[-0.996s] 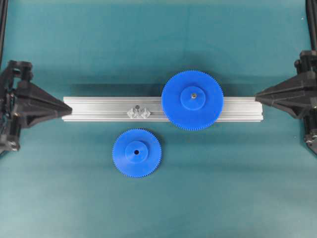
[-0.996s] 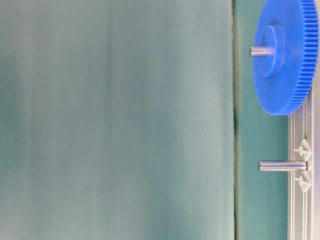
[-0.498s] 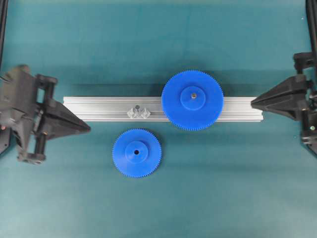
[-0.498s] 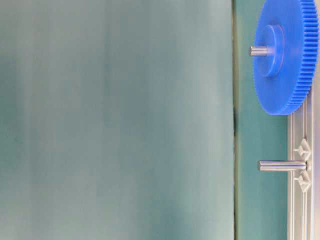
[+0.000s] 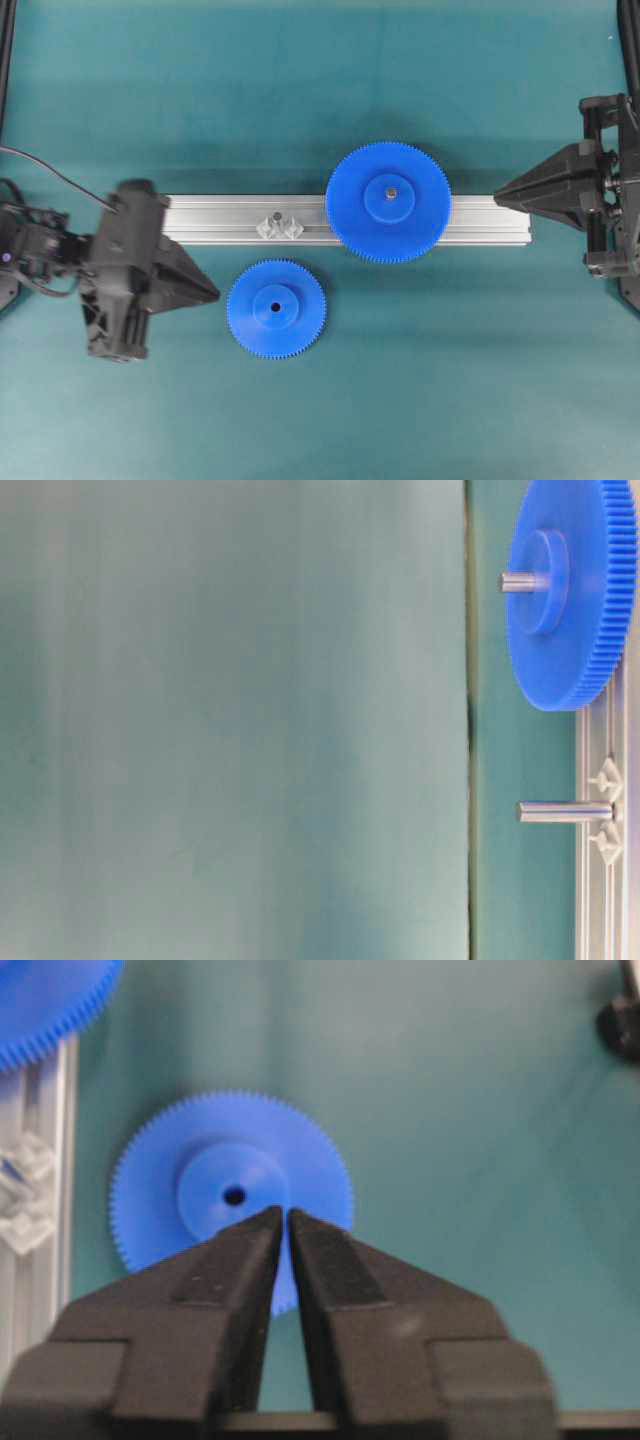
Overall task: Insert the small gear onto the shaft.
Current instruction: 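Move the left gripper over the small blue gear lying on the table, then lower the left gripper and close it on the small blue gear's hub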
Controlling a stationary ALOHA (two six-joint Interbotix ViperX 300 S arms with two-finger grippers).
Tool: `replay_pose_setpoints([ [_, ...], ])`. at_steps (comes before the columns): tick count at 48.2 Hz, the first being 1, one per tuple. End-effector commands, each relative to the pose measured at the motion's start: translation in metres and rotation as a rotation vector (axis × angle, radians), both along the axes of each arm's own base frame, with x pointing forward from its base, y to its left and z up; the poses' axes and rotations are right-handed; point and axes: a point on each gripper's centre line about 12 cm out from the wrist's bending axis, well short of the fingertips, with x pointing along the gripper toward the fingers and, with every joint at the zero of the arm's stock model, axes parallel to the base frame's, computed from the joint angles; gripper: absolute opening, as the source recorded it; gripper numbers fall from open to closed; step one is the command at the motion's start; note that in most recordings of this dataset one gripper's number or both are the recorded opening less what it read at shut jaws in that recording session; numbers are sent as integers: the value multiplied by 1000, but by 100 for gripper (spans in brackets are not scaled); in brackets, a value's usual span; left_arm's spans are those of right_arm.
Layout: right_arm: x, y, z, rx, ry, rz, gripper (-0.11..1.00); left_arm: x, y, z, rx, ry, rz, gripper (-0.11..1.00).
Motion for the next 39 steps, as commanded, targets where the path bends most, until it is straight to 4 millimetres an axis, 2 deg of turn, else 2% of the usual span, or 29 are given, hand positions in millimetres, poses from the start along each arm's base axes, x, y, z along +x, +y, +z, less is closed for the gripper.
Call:
replay_pose_setpoints([
  [1,3,-1,10,6,-20,-6,10,10,-5,7,3,-2,-10,26],
  [11,7,-1,4,10,23,-6,10,23,-8,-6,11,56,-10,77],
  [14,12,-1,-1,11,49,-6,10,26,-8,-11,14,72,-10,87],
  [28,28,-7,-20,11,125,-23,10,48,-13,-42,31,163,-8,84],
  [39,29,-10,-25,11,113,-38,10,67,-16,-73,47,242,-8,85],
])
